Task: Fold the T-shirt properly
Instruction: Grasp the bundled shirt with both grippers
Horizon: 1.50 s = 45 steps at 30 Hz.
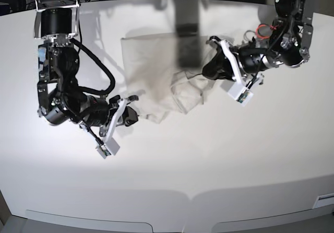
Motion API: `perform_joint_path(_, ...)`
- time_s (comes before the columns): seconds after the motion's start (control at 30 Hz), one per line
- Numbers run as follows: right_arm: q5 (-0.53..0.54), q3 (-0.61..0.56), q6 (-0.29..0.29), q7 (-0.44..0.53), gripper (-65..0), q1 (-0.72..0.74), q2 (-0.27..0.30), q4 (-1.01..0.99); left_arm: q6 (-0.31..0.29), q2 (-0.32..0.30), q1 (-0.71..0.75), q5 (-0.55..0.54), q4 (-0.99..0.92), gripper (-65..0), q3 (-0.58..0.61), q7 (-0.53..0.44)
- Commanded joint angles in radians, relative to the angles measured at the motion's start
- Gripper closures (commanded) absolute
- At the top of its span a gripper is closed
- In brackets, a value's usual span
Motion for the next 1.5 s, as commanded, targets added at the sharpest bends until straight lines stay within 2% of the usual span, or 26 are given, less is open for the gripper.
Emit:
perform_joint_path(0.0,0.018,0.002,0.003,0.014,0.0,0.016,0.002,-0.004,-0.006,0.003,-0.009,-0.022,0.02,0.0,-0.006,0.011)
perform_joint_path(0.1,0.017,0.002,0.003,0.015,0.0,0.017,0.001,-0.032,-0.039,0.01,-0.002,-0.092,0.02,0.0,-0.004,0.072)
perform_joint_path(0.2,0.018,0.002,0.003,0.016,0.0,0.017,0.001,-0.032,-0.078,0.019,0.026,-0.151,0.021,0.0,-0.004,0.071)
perform_joint_path(0.27,0.018,0.002,0.003,0.016,0.0,0.017,0.001,-0.032,-0.1,0.037,0.05,-0.152,0.02,0.0,0.0,0.054)
perform_joint_path(0.33,0.018,0.002,0.003,0.018,0.0,0.018,0.0,-0.032,-0.118,0.05,0.073,-0.129,0.019,0.0,0.018,-0.003)
perform_joint_path(0.43,0.018,0.002,0.003,0.014,0.0,0.017,0.0,-0.032,-0.118,0.054,0.088,0.029,0.016,0.0,0.063,-0.158)
perform_joint_path(0.53,0.018,0.002,0.003,0.002,0.0,0.016,0.001,-0.032,-0.046,0.054,0.088,0.192,0.004,0.0,0.103,-0.302)
perform_joint_path(0.63,0.018,0.002,0.003,-0.002,0.0,0.016,0.001,-0.032,0.01,0.054,0.087,0.307,-0.011,0.0,0.128,-0.381)
perform_joint_path(0.8,0.018,0.002,0.003,-0.002,0.0,0.017,0.0,-0.032,0.024,0.054,0.078,0.385,-0.095,0.0,0.135,-0.473)
perform_joint_path(0.93,0.021,0.002,0.003,-0.002,0.0,0.016,0.0,-0.032,0.135,0.053,0.032,0.431,-0.143,0.0,0.132,-0.544)
perform_joint_path(1.1,0.021,0.002,0.003,-0.024,0.0,0.016,0.001,-0.032,0.276,0.05,-0.091,0.491,-0.143,0.0,0.132,-0.54)
perform_joint_path(1.2,0.02,0.002,0.003,-0.036,0.0,0.014,0.001,-0.032,0.364,0.037,-0.145,0.547,-0.143,0.0,0.124,-0.497)
perform_joint_path(1.3,0.021,0.002,0.003,-0.031,0.0,0.013,0.001,-0.032,0.376,0.003,-0.173,0.529,-0.143,0.0,0.108,-0.414)
perform_joint_path(1.4,0.021,0.002,0.003,0.026,0.0,0.014,0.0,-0.032,0.372,-0.031,-0.173,0.41,-0.141,0.0,0.105,-0.326)
perform_joint_path(1.47,0.008,0.002,0.003,0.075,0.0,0.014,-0.003,-0.032,0.343,-0.044,-0.154,0.33,-0.135,0.0,0.105,-0.278)
